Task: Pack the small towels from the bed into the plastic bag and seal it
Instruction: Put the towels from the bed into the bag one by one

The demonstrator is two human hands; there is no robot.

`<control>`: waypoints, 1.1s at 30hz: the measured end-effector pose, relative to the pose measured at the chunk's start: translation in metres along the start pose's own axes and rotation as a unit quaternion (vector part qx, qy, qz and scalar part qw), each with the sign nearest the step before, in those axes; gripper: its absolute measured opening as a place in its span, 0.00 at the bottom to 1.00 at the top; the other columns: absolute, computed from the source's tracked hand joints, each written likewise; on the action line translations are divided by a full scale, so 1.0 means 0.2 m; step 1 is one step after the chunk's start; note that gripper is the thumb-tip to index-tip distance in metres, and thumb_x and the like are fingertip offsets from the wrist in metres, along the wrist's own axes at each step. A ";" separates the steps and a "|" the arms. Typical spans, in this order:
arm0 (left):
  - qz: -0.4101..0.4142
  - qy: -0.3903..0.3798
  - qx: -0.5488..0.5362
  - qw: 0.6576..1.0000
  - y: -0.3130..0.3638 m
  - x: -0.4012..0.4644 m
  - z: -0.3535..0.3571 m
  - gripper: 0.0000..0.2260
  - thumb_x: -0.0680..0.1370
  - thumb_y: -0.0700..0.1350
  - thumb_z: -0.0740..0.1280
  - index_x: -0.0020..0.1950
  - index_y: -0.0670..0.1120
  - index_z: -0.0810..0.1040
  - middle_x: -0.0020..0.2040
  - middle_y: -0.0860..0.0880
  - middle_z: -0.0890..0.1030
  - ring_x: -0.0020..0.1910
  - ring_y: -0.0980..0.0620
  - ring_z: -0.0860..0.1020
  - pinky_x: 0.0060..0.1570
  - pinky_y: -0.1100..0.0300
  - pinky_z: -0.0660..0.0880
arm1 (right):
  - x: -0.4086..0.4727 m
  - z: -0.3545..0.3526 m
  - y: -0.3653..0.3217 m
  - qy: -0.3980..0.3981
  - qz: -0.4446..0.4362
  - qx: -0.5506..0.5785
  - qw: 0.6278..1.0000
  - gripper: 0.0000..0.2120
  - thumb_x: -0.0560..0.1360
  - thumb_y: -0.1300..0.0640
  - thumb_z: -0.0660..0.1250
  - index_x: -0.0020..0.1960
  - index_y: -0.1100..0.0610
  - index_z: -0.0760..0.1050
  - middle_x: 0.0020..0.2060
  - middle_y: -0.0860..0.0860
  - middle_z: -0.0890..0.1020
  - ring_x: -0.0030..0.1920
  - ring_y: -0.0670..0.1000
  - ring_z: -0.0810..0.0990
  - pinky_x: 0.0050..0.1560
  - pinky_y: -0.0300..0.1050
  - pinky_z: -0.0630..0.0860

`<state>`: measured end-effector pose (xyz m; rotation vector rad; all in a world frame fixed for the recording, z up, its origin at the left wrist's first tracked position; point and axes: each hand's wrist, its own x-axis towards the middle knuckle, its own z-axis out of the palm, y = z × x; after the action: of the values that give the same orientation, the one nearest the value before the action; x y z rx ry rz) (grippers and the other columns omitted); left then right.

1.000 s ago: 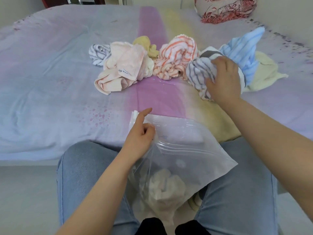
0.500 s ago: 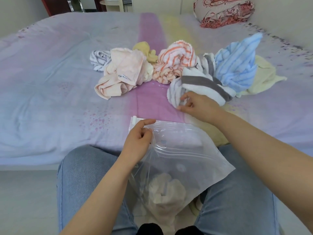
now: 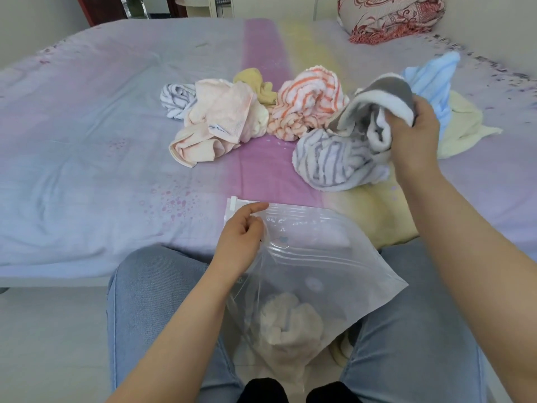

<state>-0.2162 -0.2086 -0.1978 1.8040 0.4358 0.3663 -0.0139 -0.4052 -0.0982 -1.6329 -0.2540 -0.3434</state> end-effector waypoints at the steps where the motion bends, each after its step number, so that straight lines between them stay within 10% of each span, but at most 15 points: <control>1: -0.003 -0.005 -0.015 1.000 0.00 0.00 0.00 0.18 0.80 0.38 0.56 0.67 0.52 0.72 0.32 0.48 0.70 0.30 0.54 0.68 0.34 0.65 0.69 | -0.05 0.01 -0.07 -0.019 -0.024 0.046 0.998 0.14 0.74 0.59 0.65 0.60 0.57 0.74 0.52 0.50 0.80 0.49 0.43 0.80 0.52 0.40 0.78; 7: 0.008 -0.016 -0.035 0.999 -0.01 -0.01 0.01 0.27 0.80 0.38 0.58 0.75 0.56 0.55 0.33 0.47 0.71 0.30 0.56 0.69 0.35 0.67 0.69 | -0.45 0.13 -0.10 -0.373 -0.040 -0.069 0.924 0.28 0.73 0.67 0.68 0.69 0.54 0.64 0.59 0.43 0.73 0.54 0.33 0.74 0.59 0.33 0.72; 11: 0.015 -0.026 -0.014 0.999 -0.01 -0.02 -0.01 0.25 0.80 0.38 0.57 0.73 0.59 0.61 0.25 0.57 0.68 0.28 0.57 0.68 0.32 0.68 0.68 | -0.59 0.13 0.08 -0.657 0.025 -0.364 0.660 0.24 0.78 0.47 0.63 0.73 0.49 0.65 0.70 0.46 0.69 0.69 0.46 0.69 0.70 0.44 0.65; 12: 0.017 -0.028 -0.011 0.999 -0.01 -0.02 -0.02 0.24 0.81 0.38 0.57 0.73 0.58 0.62 0.25 0.58 0.67 0.28 0.58 0.68 0.33 0.69 0.69 | -0.59 0.13 0.07 -0.672 0.053 -0.357 0.646 0.20 0.78 0.45 0.61 0.69 0.49 0.70 0.67 0.47 0.73 0.66 0.47 0.72 0.66 0.41 0.68; 14: 0.016 -0.028 -0.010 0.999 -0.01 -0.03 -0.03 0.22 0.81 0.39 0.57 0.73 0.57 0.64 0.26 0.57 0.67 0.28 0.58 0.69 0.35 0.69 0.70 | -0.55 0.15 0.02 -0.584 0.109 -0.254 0.763 0.12 0.79 0.49 0.61 0.57 0.53 0.78 0.54 0.52 0.82 0.52 0.51 0.81 0.51 0.42 0.77; 17: 0.009 -0.030 -0.011 0.999 -0.01 -0.04 -0.04 0.22 0.81 0.40 0.57 0.72 0.58 0.63 0.26 0.58 0.67 0.28 0.59 0.68 0.37 0.66 0.70 | -0.34 0.16 -0.01 -0.222 0.033 -0.263 0.938 0.10 0.78 0.49 0.62 0.55 0.53 0.76 0.50 0.51 0.80 0.49 0.53 0.80 0.49 0.46 0.74; 20: 0.011 -0.032 -0.012 0.999 0.00 -0.04 -0.04 0.22 0.81 0.40 0.57 0.71 0.59 0.62 0.25 0.58 0.67 0.28 0.59 0.67 0.38 0.63 0.70 | -0.13 0.10 0.07 -0.160 0.074 -0.482 0.858 0.35 0.74 0.34 0.60 0.68 0.60 0.64 0.59 0.58 0.74 0.59 0.61 0.76 0.55 0.56 0.74; 22: 0.011 -0.032 -0.016 0.999 0.00 -0.03 -0.04 0.22 0.81 0.39 0.57 0.71 0.59 0.62 0.25 0.58 0.66 0.27 0.59 0.67 0.37 0.62 0.70 | -0.07 0.08 0.17 -0.219 0.122 -0.515 0.820 0.31 0.73 0.34 0.61 0.58 0.61 0.70 0.42 0.56 0.77 0.52 0.60 0.79 0.49 0.54 0.75; 24: 0.007 -0.028 -0.021 0.999 -0.01 -0.03 -0.04 0.22 0.81 0.39 0.58 0.70 0.61 0.63 0.26 0.57 0.66 0.27 0.59 0.67 0.36 0.63 0.69 | -0.10 0.08 0.22 -0.193 0.074 -0.469 0.859 0.19 0.75 0.40 0.62 0.43 0.57 0.68 0.33 0.51 0.70 0.44 0.57 0.76 0.42 0.50 0.71; 28: 0.007 -0.016 -0.018 1.000 -0.03 -0.02 -0.05 0.21 0.80 0.39 0.58 0.69 0.59 0.66 0.27 0.56 0.65 0.27 0.59 0.66 0.36 0.64 0.68 | -0.27 0.10 0.20 -0.016 -0.090 -0.266 0.960 0.11 0.76 0.47 0.65 0.47 0.56 0.74 0.38 0.50 0.75 0.41 0.51 0.73 0.41 0.47 0.68; 33: 0.017 -0.012 -0.005 1.000 -0.02 -0.02 -0.04 0.18 0.80 0.38 0.57 0.66 0.54 0.70 0.29 0.52 0.66 0.27 0.59 0.66 0.33 0.70 0.68 | -0.31 0.11 0.20 -0.116 -0.125 -0.149 0.974 0.10 0.74 0.60 0.67 0.55 0.58 0.77 0.48 0.51 0.79 0.49 0.51 0.77 0.51 0.41 0.73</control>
<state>-0.2240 -0.2021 -0.2000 1.8059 0.3855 0.3704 -0.0541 -0.3839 -0.1603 -1.9446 -0.6136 -0.3961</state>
